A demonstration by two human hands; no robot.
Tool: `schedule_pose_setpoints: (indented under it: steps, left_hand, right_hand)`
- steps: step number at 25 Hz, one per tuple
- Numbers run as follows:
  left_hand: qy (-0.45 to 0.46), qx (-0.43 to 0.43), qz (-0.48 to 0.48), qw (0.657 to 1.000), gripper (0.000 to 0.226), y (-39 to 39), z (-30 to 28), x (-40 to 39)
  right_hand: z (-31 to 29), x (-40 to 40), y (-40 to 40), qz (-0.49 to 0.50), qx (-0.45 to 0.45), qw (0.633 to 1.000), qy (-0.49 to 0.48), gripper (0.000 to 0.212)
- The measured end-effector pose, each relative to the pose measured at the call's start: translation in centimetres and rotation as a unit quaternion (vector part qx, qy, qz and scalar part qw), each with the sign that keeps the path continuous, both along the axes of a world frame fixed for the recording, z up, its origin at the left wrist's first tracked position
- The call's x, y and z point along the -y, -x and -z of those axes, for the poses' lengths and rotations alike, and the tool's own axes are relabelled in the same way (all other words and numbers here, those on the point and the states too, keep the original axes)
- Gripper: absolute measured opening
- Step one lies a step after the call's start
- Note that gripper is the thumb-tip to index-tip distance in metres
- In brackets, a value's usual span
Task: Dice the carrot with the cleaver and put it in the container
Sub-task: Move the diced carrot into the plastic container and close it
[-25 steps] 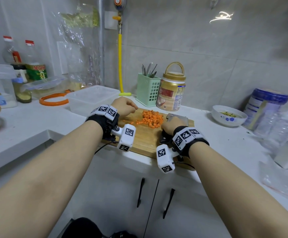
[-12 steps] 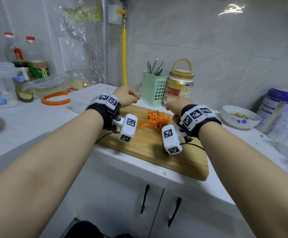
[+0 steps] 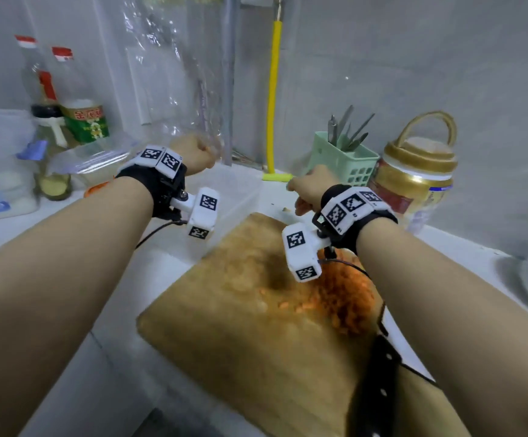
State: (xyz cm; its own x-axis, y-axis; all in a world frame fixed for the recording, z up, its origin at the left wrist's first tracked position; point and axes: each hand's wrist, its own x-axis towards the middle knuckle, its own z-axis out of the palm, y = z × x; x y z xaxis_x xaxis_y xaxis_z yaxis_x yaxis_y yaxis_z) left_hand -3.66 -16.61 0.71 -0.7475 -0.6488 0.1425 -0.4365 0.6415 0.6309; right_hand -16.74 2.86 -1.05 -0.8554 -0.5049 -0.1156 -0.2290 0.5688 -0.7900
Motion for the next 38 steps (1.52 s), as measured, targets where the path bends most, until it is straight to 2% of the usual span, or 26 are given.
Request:
schedule_pose_setpoints:
  steps: [4,8,11,15,19,22,26,28,31,38]
  left_hand:
    - [-0.041,0.067,-0.045,0.996,0.009,-0.8,-1.8,3.9]
    - [-0.065,0.203,-0.062,0.975,0.044,-1.0,-2.2,6.0]
    - [-0.134,0.272,-0.061,0.951,0.058,-0.9,-1.8,6.3]
    - [-0.118,0.345,-0.029,0.931,0.08,-0.2,-1.7,5.7]
    - [-0.133,0.349,-0.041,0.927,0.087,0.1,-0.5,5.7]
    - [-0.145,0.337,-0.055,0.928,0.092,0.2,0.0,5.4]
    - [-0.119,0.357,-0.049,0.925,0.079,0.8,0.4,5.5]
    - [-0.115,0.362,-0.044,0.924,0.075,0.9,0.4,5.5]
    - [-0.112,0.369,-0.038,0.922,0.073,1.2,0.3,5.5]
    - [-0.076,0.387,0.02,0.919,0.085,2.4,1.2,6.4]
  right_hand:
    - [-1.0,5.0,0.9,-0.019,0.038,0.999,-0.01,0.021]
    - [-2.1,8.4,1.6,-0.074,0.068,0.99,-0.101,0.047]
    - [-2.8,9.1,1.2,-0.086,0.09,0.982,-0.145,0.035]
    - [-3.3,9.9,0.6,-0.086,0.085,0.973,-0.196,0.038]
    - [-2.8,10.5,0.6,-0.059,0.105,0.969,-0.215,0.041]
    - [-2.5,10.5,0.6,-0.029,0.12,0.967,-0.224,0.055]
    - [-2.4,11.1,0.5,-0.027,0.087,0.964,-0.251,0.049]
    - [-2.3,11.5,0.2,-0.037,0.065,0.961,-0.265,0.039]
    - [-2.3,11.8,0.4,-0.055,0.045,0.956,-0.286,0.041]
    - [-2.5,12.4,0.8,-0.074,0.037,0.943,-0.324,0.042]
